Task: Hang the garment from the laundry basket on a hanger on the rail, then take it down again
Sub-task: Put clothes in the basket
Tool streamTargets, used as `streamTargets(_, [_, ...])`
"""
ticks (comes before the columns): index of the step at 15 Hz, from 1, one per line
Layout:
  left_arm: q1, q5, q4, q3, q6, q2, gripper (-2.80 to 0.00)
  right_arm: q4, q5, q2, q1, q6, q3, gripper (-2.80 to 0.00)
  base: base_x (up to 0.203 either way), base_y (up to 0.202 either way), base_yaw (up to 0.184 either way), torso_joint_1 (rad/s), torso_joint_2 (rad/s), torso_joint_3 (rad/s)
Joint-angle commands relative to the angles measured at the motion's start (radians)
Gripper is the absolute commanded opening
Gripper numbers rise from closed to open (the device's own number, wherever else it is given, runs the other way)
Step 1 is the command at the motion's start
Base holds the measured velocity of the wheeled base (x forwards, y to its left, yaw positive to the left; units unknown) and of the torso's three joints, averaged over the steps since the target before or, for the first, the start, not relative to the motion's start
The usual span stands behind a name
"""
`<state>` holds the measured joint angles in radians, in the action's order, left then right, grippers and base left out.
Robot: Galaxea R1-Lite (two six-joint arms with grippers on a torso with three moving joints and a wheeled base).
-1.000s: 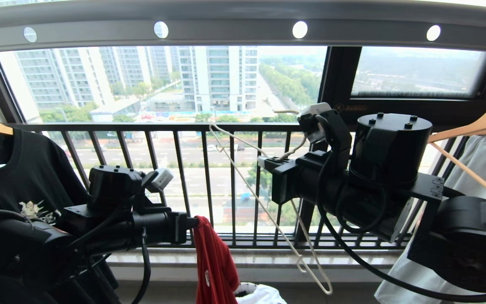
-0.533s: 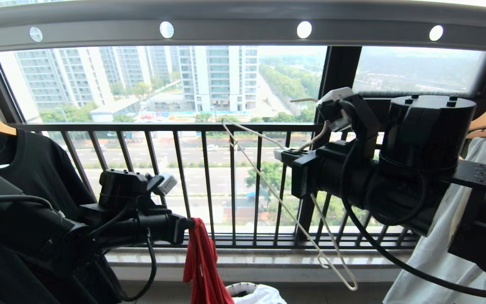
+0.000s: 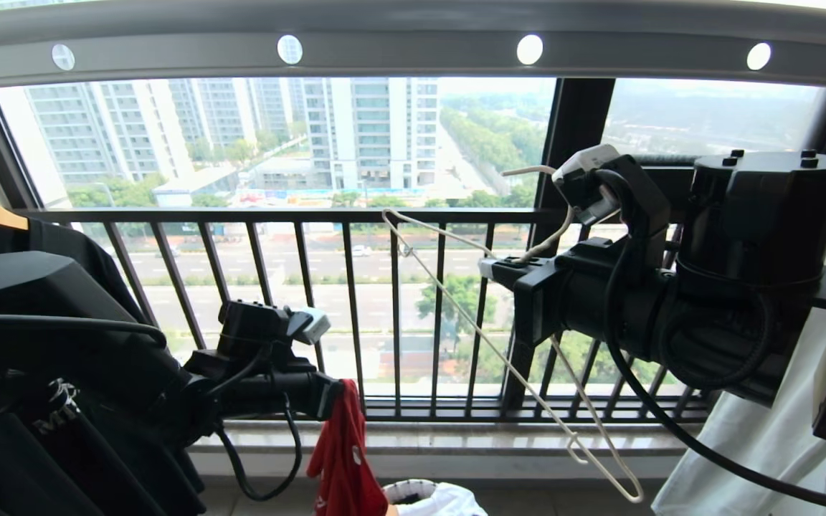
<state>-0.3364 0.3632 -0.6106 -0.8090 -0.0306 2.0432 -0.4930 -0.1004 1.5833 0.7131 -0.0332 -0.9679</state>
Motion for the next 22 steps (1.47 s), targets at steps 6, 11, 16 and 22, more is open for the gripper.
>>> streamTargets(6, [-0.011, -0.008, 0.006, -0.117, -0.106, 0.131, -2.80, -0.004, 0.002, 0.000, -0.038, -0.022, -0.002, -2.80, 0.000, 0.000, 0.000, 0.000, 0.00, 0.000])
streamTargets(11, [-0.026, -0.026, 0.062, -0.145, -0.220, 0.200, -2.80, -0.004, 0.016, 0.001, -0.042, -0.024, -0.003, -2.80, 0.000, 0.000, 0.000, 0.000, 0.00, 0.000])
streamTargets(16, [-0.031, -0.039, 0.061, -0.137, -0.235, 0.213, 0.00, -0.004, 0.016, 0.005, -0.047, -0.024, -0.005, -2.80, 0.000, 0.000, 0.000, 0.000, 0.00, 0.000])
streamTargets(22, [-0.030, -0.053, 0.061, -0.055, -0.236, 0.127, 0.00, -0.006, 0.015, 0.010, -0.048, -0.024, -0.004, -2.80, 0.000, 0.000, 0.000, 0.000, 0.00, 0.000])
